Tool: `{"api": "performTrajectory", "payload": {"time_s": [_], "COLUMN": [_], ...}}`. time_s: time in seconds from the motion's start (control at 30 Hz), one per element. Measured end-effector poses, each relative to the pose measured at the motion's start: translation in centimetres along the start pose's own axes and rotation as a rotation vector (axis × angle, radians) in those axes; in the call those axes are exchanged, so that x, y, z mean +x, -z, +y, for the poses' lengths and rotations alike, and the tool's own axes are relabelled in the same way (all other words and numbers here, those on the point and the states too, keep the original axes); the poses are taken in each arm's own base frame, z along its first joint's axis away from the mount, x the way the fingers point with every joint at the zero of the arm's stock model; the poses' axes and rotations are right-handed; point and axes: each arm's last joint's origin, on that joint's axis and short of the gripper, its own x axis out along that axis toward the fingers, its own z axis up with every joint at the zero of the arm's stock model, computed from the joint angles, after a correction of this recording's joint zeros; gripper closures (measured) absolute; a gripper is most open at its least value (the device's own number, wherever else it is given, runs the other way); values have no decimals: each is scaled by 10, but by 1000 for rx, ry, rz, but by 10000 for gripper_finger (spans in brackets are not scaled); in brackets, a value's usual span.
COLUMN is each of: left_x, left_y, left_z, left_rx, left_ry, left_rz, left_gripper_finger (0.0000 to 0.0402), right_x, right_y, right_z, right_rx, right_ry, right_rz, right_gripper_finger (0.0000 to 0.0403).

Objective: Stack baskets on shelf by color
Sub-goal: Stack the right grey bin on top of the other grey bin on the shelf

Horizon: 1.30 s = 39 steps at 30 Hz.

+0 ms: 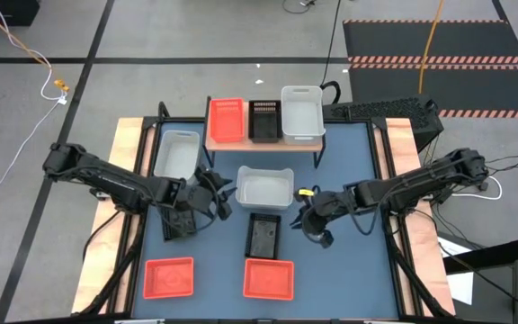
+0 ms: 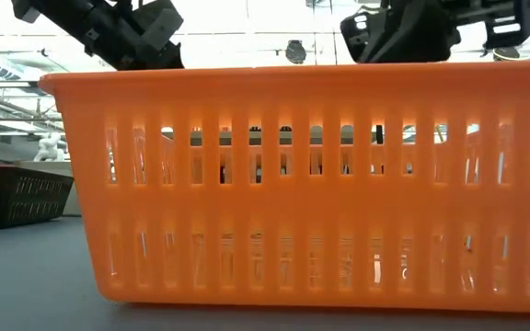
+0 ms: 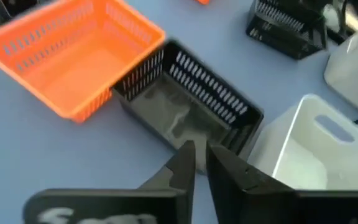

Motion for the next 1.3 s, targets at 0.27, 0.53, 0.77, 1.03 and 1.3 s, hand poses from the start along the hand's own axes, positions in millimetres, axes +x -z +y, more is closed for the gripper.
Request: {"api": "performTrajectory", "payload": {"time_s": [0.27,0.53,0.77,1.03,1.3], "left_x": [0,1,1,6,3], "left_y": [1,3,3,-1,8], "left_z": [0,0,0,9,8], "left_rx": [0,-13,12,39,72], "left_ry": [-5,-8,-11,-81,-94], "left_rz": [11,17,16,-2,67], "left_gripper_finger": [261,261,261,261,261], "right_x": [0,-2,5,42,45], "right_y": [7,15,25,-4,-1], "right_z": [1,-1,-3,-23,-57], "right_rx": [-190,-259,-144,-302,-491], "right_ry": [9,143,254,103,7], "right_rz": [86,243,419,682,773], "right_gripper_finger": [386,323,256,239,242]}}
